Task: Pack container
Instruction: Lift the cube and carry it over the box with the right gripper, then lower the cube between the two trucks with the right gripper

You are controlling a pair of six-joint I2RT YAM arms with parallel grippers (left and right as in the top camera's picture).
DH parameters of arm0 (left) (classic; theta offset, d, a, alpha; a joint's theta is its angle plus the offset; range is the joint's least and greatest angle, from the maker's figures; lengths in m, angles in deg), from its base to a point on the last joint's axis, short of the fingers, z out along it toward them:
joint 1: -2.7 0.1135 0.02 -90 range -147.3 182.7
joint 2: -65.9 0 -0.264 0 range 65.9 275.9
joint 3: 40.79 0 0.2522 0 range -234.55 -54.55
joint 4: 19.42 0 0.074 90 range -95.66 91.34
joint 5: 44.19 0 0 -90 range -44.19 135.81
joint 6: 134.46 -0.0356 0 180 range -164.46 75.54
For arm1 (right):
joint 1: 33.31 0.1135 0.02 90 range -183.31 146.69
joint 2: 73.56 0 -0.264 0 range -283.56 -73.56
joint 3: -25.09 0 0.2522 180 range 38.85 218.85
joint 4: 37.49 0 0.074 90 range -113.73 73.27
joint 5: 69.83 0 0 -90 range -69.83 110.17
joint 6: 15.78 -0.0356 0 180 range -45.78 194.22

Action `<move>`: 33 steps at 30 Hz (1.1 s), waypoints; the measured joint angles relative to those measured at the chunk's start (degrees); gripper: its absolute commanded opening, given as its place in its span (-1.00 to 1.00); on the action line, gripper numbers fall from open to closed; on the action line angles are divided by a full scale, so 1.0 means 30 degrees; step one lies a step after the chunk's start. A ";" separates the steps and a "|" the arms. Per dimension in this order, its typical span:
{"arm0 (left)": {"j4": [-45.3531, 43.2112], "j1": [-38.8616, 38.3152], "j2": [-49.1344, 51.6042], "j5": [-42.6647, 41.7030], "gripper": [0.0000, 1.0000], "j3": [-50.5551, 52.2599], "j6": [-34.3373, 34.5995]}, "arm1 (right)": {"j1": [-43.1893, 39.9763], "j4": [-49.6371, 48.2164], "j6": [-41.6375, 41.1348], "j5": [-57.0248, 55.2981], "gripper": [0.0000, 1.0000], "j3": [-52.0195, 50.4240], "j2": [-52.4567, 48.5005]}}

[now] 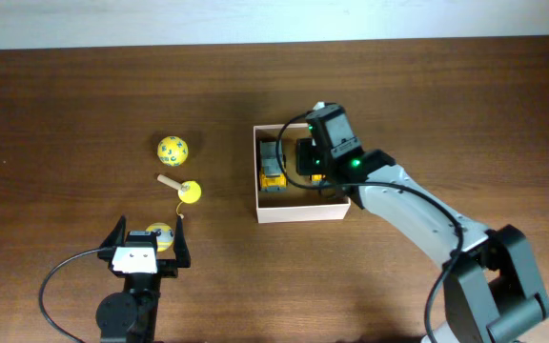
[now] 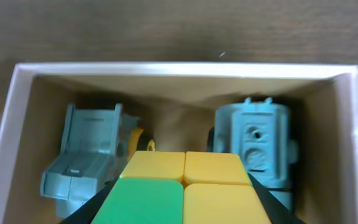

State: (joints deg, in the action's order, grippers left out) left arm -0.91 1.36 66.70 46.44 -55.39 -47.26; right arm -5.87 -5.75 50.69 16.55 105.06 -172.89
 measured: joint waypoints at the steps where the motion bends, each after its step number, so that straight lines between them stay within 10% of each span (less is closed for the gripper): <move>1: 0.0000 0.0000 0.0000 0.0000 0.98 0.0000 0.0000 | 0.0131 0.0007 -0.0015 -0.0058 -0.03 0.0000 -0.0095; 33: 0.0000 0.0000 0.0000 0.0000 0.98 0.0000 0.0000 | 0.0896 -0.1239 -0.0087 -0.1348 -0.03 0.0007 -0.0969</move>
State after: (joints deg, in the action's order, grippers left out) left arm -0.91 1.36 66.70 46.44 -55.39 -47.26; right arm -3.18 -9.47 50.42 12.51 105.08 -175.79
